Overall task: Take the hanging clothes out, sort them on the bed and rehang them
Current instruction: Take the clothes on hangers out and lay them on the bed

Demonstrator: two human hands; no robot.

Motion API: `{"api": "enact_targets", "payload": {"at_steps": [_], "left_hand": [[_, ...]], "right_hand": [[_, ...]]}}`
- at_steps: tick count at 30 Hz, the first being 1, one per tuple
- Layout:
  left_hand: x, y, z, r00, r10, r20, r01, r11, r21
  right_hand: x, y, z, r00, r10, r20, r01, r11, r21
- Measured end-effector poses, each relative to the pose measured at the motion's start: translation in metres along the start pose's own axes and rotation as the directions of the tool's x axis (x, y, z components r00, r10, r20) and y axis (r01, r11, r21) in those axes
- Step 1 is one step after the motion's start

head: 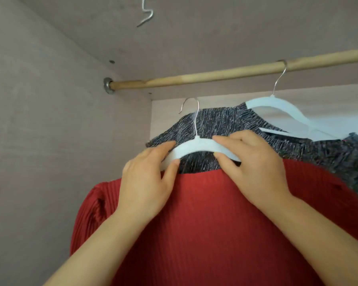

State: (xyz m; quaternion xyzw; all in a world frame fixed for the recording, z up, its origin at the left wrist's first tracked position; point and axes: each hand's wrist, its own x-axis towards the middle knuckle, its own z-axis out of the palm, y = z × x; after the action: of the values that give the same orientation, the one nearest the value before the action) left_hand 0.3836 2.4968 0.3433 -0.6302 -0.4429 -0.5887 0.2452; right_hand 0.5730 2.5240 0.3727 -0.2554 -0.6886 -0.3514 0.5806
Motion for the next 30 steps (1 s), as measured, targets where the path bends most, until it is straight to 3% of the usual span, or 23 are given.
{"api": "enact_targets", "payload": {"at_steps": [7, 14, 19, 23, 30], "left_hand": [[-0.17, -0.051, -0.042, 0.94, -0.304, 0.153, 0.291, 0.951, 0.099], [-0.323, -0.042, -0.107, 0.773, -0.608, 0.181, 0.532, 0.776, 0.337], [-0.401, -0.012, -0.169, 0.683, -0.727, 0.075, 0.592, 0.611, 0.526], [-0.443, 0.016, -0.223, 0.599, -0.795, -0.092, 0.677, 0.443, 0.588], [-0.487, 0.072, -0.327, 0.494, -0.783, -0.378, 0.749, 0.162, 0.643]], "right_hand": [[-0.15, -0.077, 0.036, 0.962, 0.056, 0.267, -0.125, 0.961, 0.247], [-0.284, -0.165, 0.041, 0.872, 0.026, 0.488, -0.304, 0.81, 0.501], [-0.342, -0.232, 0.03, 0.825, -0.156, 0.543, -0.335, 0.639, 0.692], [-0.363, -0.293, 0.014, 0.807, -0.269, 0.526, -0.347, 0.504, 0.791], [-0.363, -0.41, -0.026, 0.768, -0.473, 0.432, -0.368, 0.226, 0.902]]}}
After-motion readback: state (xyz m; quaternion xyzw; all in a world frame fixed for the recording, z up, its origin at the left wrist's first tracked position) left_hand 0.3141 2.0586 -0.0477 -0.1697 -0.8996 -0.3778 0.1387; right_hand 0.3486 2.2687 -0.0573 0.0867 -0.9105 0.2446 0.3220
